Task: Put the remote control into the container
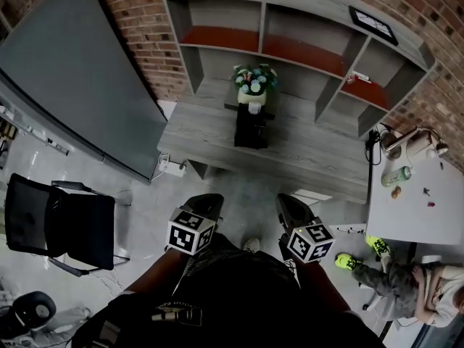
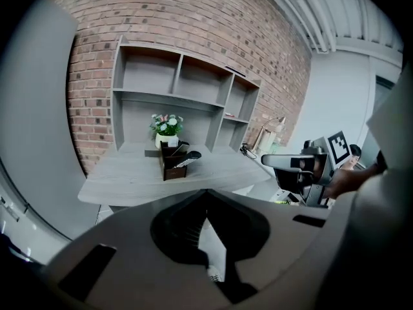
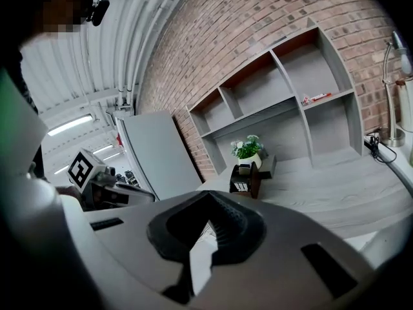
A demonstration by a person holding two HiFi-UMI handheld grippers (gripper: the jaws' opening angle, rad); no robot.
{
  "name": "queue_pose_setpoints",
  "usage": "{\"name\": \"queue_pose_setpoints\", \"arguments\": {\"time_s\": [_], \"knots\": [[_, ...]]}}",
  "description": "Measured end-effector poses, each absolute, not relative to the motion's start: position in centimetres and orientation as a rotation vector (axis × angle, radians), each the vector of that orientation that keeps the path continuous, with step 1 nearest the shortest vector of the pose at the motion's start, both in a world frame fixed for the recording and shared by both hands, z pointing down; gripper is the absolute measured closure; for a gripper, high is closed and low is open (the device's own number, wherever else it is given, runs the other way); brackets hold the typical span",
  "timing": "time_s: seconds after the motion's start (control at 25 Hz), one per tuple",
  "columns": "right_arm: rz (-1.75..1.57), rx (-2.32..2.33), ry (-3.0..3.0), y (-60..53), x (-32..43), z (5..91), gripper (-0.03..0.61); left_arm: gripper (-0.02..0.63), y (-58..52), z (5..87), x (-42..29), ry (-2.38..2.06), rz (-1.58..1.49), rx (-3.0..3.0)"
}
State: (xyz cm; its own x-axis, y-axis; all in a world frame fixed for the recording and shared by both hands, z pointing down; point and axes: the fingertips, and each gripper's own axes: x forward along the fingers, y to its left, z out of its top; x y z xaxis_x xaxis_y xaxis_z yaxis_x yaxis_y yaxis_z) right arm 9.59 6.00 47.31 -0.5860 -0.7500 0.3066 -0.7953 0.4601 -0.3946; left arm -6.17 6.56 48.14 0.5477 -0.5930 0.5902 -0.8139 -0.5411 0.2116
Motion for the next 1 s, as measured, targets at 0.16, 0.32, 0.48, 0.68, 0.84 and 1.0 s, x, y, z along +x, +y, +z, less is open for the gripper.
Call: {"name": "queue_pose_setpoints", "arguments": {"time_s": [0.16, 0.32, 0.48, 0.68, 0.84, 1.0], "knots": [[0.791, 1.435, -2.586, 5.7, 8.7, 47.3, 0.572, 0.607, 5.1, 47.1, -5.9, -1.089, 0.647, 2.366], [0.885, 1.489, -2.614, 5.2, 7.7, 46.7, 0.572, 0.607, 4.4, 46.0, -6.2, -1.026, 0.676, 2.427], [0.834, 1.519, -2.575, 4.6, 5.8, 47.1, 0.572, 0.607, 3.5, 46.7, -8.6, -1.013, 0.689, 2.419], [0.783, 1.562, -2.524, 4.3, 4.2, 47.3, 0.572, 0.607, 2.3, 47.3, -10.7, -0.991, 0.681, 2.412], [0.755, 1.566, -2.476, 4.0, 3.3, 48.0, 0.572, 0.607, 1.7, 47.3, -11.7, -0.972, 0.662, 2.419], [0.761, 1.574, -2.449, 3.7, 2.7, 48.6, 0.572, 0.607, 1.6, 47.6, -12.3, -0.949, 0.662, 2.421]]}}
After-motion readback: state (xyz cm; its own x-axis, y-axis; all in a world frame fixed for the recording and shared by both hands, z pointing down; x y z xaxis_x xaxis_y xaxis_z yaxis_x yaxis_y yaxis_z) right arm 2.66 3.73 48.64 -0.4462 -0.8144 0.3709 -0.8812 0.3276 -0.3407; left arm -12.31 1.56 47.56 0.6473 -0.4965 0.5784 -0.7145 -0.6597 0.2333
